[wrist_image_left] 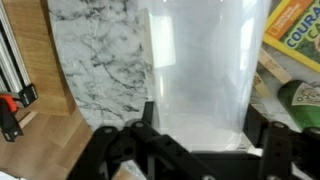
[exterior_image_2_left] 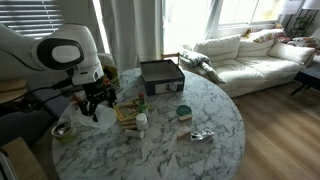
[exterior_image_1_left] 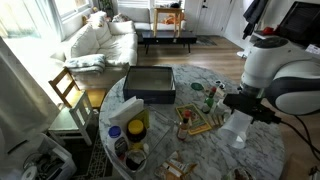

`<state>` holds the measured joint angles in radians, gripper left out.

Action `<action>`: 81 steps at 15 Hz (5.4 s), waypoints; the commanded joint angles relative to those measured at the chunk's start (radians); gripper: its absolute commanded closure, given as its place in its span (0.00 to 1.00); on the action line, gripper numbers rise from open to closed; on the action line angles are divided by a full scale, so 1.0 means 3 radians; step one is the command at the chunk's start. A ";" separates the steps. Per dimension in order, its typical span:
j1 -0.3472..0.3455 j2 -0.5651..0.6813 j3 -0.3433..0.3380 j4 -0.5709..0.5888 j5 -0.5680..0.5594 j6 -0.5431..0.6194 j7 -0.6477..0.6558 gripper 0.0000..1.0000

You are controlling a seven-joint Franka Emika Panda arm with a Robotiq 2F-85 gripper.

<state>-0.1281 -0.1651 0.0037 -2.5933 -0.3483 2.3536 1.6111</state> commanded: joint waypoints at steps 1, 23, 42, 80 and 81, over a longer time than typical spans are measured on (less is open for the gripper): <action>0.0057 -0.0072 0.0192 -0.0074 -0.0425 0.0320 0.0395 0.41; 0.0647 0.0482 0.0527 -0.0040 -0.2766 -0.0774 0.2361 0.41; 0.0739 0.0857 0.0475 0.0188 -0.2504 -0.0922 0.2644 0.00; 0.0538 0.0607 0.0226 0.0183 0.3348 -0.0123 -0.2287 0.00; 0.0583 0.0596 0.0239 0.0158 0.3183 -0.0012 -0.2300 0.00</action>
<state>0.0274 0.0486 0.0726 -2.5187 0.6122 2.3370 1.0160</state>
